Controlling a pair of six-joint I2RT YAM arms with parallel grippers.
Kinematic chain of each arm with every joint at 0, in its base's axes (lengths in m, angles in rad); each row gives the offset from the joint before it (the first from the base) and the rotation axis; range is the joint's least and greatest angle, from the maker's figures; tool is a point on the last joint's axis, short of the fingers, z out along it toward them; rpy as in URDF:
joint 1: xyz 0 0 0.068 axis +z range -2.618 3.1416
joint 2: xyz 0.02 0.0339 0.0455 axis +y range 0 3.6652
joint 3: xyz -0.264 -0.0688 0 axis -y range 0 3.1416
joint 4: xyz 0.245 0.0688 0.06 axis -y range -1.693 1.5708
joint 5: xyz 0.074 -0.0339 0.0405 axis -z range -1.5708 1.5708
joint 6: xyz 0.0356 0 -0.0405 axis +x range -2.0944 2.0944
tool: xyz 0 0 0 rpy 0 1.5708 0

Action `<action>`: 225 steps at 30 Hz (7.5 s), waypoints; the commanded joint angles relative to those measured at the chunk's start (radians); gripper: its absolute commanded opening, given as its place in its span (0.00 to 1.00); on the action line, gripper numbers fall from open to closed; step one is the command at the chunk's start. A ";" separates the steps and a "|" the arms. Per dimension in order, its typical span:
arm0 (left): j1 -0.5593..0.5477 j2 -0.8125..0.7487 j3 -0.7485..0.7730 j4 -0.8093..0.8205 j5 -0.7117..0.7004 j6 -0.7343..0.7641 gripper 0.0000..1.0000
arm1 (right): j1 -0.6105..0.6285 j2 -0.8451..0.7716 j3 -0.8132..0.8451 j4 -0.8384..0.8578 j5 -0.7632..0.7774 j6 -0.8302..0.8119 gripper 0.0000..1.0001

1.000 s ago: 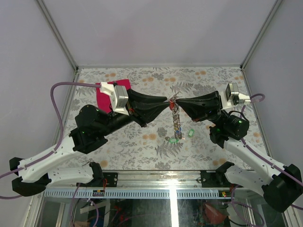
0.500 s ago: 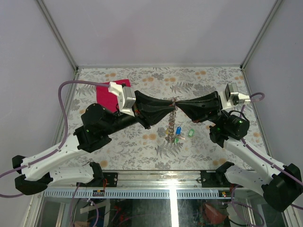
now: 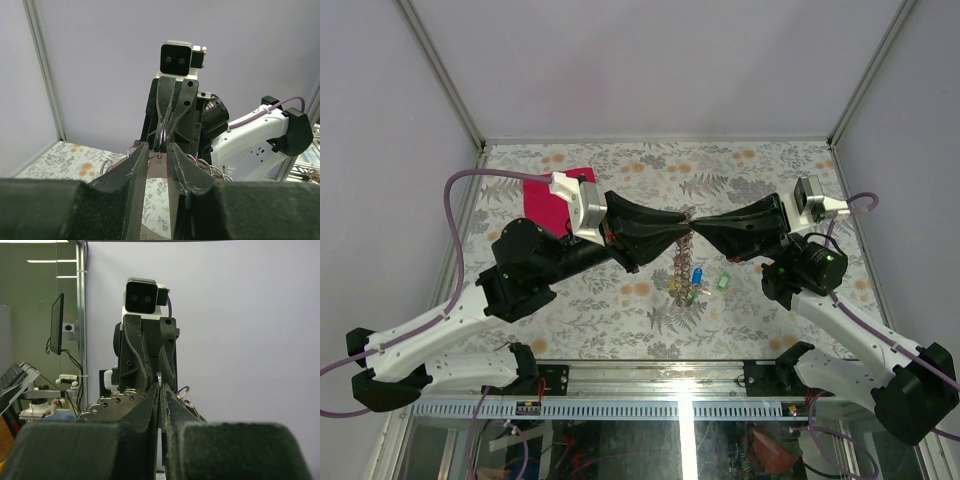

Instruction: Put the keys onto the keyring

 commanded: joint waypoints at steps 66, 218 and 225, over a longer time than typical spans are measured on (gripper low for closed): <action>0.009 0.144 0.349 -0.476 0.187 0.122 0.00 | -0.003 -0.214 0.337 -1.282 -0.314 -0.664 0.13; 0.099 0.806 -0.129 -0.295 -0.316 -0.411 0.39 | -0.003 -0.530 0.312 -2.007 0.582 -0.780 0.00; 0.096 0.673 -0.228 -0.234 -0.351 -0.443 0.39 | -0.003 -0.525 0.299 -2.002 0.573 -0.780 0.00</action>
